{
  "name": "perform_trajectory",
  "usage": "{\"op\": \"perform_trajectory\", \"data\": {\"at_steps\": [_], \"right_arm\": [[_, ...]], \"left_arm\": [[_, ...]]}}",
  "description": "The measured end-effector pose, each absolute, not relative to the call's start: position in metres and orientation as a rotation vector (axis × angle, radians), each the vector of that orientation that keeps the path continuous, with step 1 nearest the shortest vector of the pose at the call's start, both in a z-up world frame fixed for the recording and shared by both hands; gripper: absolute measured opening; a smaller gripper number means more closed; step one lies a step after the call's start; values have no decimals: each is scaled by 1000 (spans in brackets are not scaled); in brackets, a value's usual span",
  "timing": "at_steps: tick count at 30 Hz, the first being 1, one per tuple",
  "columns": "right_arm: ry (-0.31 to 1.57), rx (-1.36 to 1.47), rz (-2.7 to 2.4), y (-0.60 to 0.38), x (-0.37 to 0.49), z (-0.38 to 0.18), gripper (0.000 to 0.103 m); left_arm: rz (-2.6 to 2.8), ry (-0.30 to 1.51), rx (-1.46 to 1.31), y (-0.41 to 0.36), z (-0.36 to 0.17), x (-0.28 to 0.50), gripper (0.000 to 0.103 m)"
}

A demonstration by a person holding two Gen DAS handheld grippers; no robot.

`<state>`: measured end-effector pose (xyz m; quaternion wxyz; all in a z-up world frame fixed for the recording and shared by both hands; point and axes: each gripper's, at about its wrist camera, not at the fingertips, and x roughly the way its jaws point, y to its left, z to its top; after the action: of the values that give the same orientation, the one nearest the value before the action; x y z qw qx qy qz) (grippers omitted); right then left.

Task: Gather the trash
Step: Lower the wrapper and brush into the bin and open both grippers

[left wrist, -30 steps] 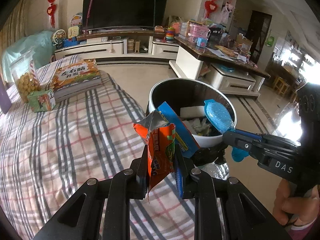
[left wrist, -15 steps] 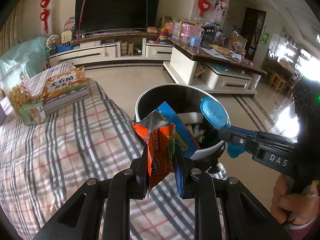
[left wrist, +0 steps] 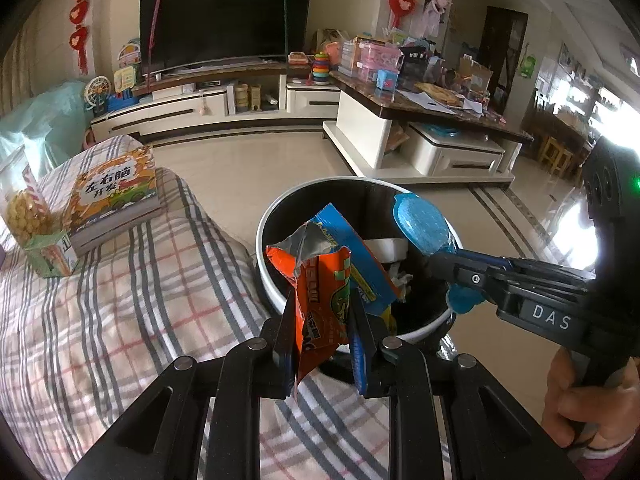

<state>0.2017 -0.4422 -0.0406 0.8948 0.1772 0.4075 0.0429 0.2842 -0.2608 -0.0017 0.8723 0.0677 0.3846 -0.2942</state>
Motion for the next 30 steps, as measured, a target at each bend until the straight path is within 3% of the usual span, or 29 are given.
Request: {"op": "perform_trajectory", "data": {"at_steps": [30], "right_arm": [[860,382,56,-451,218,-40,20]], "left_arm": [[-608,815,168,-277,-4,299,20]]}}
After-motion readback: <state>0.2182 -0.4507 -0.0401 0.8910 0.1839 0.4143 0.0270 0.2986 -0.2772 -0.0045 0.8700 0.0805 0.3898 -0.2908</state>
